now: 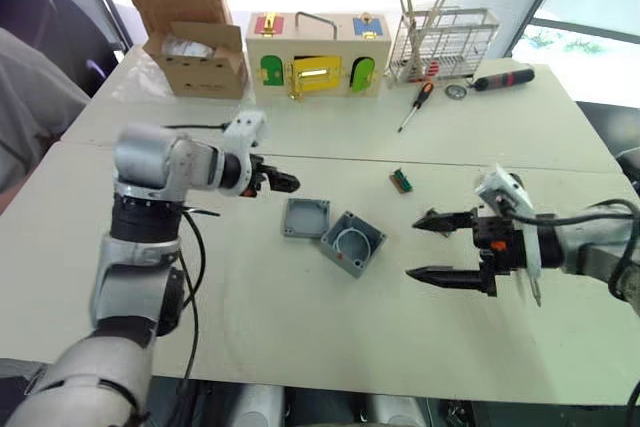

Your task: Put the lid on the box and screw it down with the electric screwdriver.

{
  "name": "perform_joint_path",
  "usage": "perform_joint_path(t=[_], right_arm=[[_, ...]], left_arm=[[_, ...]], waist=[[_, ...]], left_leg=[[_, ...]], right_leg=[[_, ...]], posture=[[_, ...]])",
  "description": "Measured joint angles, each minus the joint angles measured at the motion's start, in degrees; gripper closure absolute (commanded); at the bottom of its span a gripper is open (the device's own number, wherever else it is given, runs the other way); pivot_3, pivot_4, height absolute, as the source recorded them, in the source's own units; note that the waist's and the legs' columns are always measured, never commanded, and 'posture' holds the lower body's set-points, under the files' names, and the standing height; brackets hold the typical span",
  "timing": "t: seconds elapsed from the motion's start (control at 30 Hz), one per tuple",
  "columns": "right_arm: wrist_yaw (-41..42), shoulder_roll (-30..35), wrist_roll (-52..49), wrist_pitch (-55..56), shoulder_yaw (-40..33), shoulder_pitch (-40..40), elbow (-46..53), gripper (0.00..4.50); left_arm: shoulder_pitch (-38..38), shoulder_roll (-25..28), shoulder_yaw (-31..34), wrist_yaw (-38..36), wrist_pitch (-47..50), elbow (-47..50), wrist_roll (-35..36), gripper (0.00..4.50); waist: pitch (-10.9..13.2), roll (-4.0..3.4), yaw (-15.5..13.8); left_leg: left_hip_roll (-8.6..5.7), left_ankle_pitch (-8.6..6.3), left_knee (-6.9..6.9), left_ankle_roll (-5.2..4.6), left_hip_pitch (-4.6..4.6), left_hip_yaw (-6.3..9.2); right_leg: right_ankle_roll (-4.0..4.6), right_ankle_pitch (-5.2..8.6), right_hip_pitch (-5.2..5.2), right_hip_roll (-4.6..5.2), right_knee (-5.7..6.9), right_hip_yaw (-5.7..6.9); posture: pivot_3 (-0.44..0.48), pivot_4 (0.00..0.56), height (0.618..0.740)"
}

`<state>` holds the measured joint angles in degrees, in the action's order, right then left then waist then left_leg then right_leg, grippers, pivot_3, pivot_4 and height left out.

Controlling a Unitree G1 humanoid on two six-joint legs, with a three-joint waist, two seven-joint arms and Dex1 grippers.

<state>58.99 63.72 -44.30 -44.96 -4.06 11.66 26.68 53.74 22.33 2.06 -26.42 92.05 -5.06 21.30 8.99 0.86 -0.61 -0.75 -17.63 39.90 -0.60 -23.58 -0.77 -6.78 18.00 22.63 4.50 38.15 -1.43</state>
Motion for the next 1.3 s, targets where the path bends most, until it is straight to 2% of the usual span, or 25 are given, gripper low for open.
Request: perform_joint_path(t=[0.13, 0.27, 0.53, 0.63, 0.87, 0.9, 1.0, 1.13, 1.23, 1.3], right_arm=[[1.0, -0.1, 1.5, 0.7, 0.0, -0.1, -0.9, 0.00], [-0.4, -1.2, 1.1, -0.2, -1.2, -1.8, 1.7, 0.00], [-5.4, -5.0, -1.0, -3.1, -4.3, -4.0, 5.8, 0.00], [-7.8, -6.9, -1.8, -3.7, -5.1, -4.8, 7.3, 0.00], [-13.1, -11.6, -2.3, -4.3, -6.0, -7.0, 9.3, 0.00], [-13.7, -12.2, -2.3, -4.3, -6.0, -7.2, 9.5, 0.00], [-15.3, -13.3, -2.3, -4.3, -6.2, -8.4, 10.3, 0.00], [-16.9, -14.1, -4.0, -4.7, -8.7, -8.8, 10.0, 0.00], [-19.9, -16.9, -8.3, -5.7, -12.7, -6.1, 7.9, 0.00], [-25.1, -21.2, -12.3, -6.4, -14.9, -1.7, 5.8, 0.00]], left_arm=[[-1.1, -2.4, 2.1, 5.1, 0.0, -0.6, 1.0, 0.07], [-2.3, -3.5, 1.2, 8.5, 0.0, -3.4, 2.1, 0.07], [-0.4, -2.9, -5.6, 9.4, -0.4, -5.0, 2.3, 0.07], [-0.1, -2.4, -8.9, 9.7, -1.0, -5.1, 1.8, 0.90], [1.4, -1.1, -17.8, 7.7, -1.3, -3.8, 1.7, 4.22], [1.6, -1.4, -18.4, 7.4, -1.3, -4.0, 1.8, 4.37], [1.9, -1.9, -18.5, 7.1, -1.3, -5.1, 1.2, 4.37], [1.8, -2.8, -15.3, 7.2, -1.0, -5.6, 0.7, 4.37], [0.8, -2.6, -13.2, 7.3, -1.8, -5.1, 0.6, 4.37], [-0.8, -1.6, -12.0, 7.5, -7.9, -3.6, -0.4, 4.37]], waist=[[0.0, 0.00, -0.1], [0.0, 0.00, -0.2], [-0.1, -0.13, -0.2], [-0.2, -0.22, -0.2], [-0.3, -0.37, -0.2], [-0.4, -0.43, -0.2], [-0.5, -0.53, -0.2], [-0.5, -0.57, -0.2], [-0.5, -0.55, -0.1], [-0.4, -0.45, 0.1]], left_leg=[[0.01, 0.05, -0.01, 0.11, -0.02, 0.00], [-0.05, 0.06, -0.01, 0.15, -0.02, 0.01], [-0.29, 0.07, -0.02, 0.18, 0.08, 0.17], [-0.39, 0.08, -0.03, 0.18, 0.09, 0.30], [-0.50, 0.08, -0.04, 0.18, 0.11, 0.46], [-0.52, 0.08, -0.03, 0.18, 0.12, 0.46], [-0.52, 0.08, -0.03, 0.17, 0.13, 0.47], [-0.53, 0.08, -0.02, 0.15, 0.13, 0.48], [-0.50, 0.08, -0.03, 0.16, 0.12, 0.48], [-0.41, 0.13, -0.06, 0.25, 0.03, 0.48]], right_leg=[[0.00, 0.00, 0.06, 0.10, 0.01, 0.00], [0.00, 0.00, 0.04, 0.18, 0.01, 0.00], [0.00, 0.00, -0.14, 0.29, 0.00, 0.00], [0.00, 0.00, -0.21, 0.43, -0.01, 0.00], [0.01, 0.00, -0.32, 0.47, -0.03, 0.03], [0.01, 0.00, -0.34, 0.47, -0.04, 0.04], [0.00, 0.01, -0.35, 0.39, -0.04, 0.04], [0.00, 0.00, -0.38, 0.36, -0.05, 0.08], [0.00, 0.01, -0.33, 0.33, -0.04, 0.08], [0.00, 0.00, -0.17, 0.37, -0.04, 0.04]], posture=[[0.000, 0.150, 0.740], [0.000, 0.150, 0.740], [0.000, 0.150, 0.740], [0.000, 0.150, 0.740], [0.000, 0.150, 0.740], [0.000, 0.150, 0.740], [0.000, 0.150, 0.740], [0.000, 0.150, 0.740], [0.000, 0.150, 0.740], [0.000, 0.150, 0.740]])
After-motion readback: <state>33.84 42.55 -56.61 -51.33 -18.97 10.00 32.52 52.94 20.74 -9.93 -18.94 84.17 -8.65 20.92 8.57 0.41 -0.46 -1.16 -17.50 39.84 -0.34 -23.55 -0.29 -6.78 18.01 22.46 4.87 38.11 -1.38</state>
